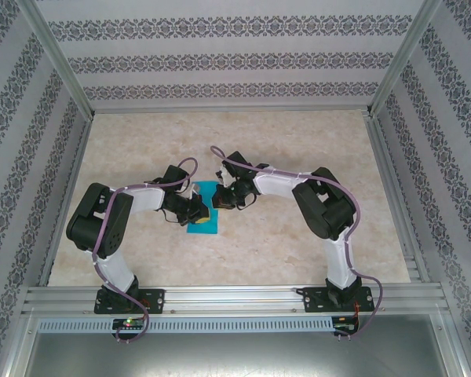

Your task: Fold a paper plane with a square sheet of paper (pick it up from the middle)

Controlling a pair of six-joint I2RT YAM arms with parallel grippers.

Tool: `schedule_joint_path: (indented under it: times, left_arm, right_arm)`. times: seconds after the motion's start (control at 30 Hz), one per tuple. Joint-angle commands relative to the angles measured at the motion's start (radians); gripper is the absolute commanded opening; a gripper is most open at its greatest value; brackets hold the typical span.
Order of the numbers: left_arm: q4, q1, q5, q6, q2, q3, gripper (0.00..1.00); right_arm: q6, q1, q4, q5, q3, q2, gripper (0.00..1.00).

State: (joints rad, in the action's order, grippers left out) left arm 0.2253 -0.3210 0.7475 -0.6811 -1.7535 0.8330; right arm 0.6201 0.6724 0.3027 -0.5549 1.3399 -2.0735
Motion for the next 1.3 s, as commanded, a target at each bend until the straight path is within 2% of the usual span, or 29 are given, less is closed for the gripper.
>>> schedule_joint_path:
  times: [0.0, 0.4, 0.67, 1.03, 1.27]
  left_arm:
    - [0.072, -0.009, -0.036, 0.022, -0.022, 0.005, 0.08]
    - [0.013, 0.009, -0.043, 0.022, 0.116, 0.024, 0.1]
    - [0.03, 0.015, -0.049, 0.038, 0.036, 0.028, 0.09]
    - [0.121, 0.027, -0.145, 0.077, -0.003, 0.011, 0.08]
    - [0.143, 0.029, -0.162, 0.095, -0.023, -0.016, 0.05]
  right_arm:
    - [-0.033, 0.008, 0.037, 0.005, 0.017, -0.036, 0.05]
    - [-0.134, 0.009, 0.172, 0.121, 0.02, -0.088, 0.03]
    - [-0.139, 0.012, 0.175, 0.141, 0.022, -0.091, 0.03]
    - [-0.151, 0.011, 0.191, 0.153, 0.018, -0.091, 0.02]
    - [-0.176, 0.01, 0.222, 0.199, 0.015, -0.096, 0.02]
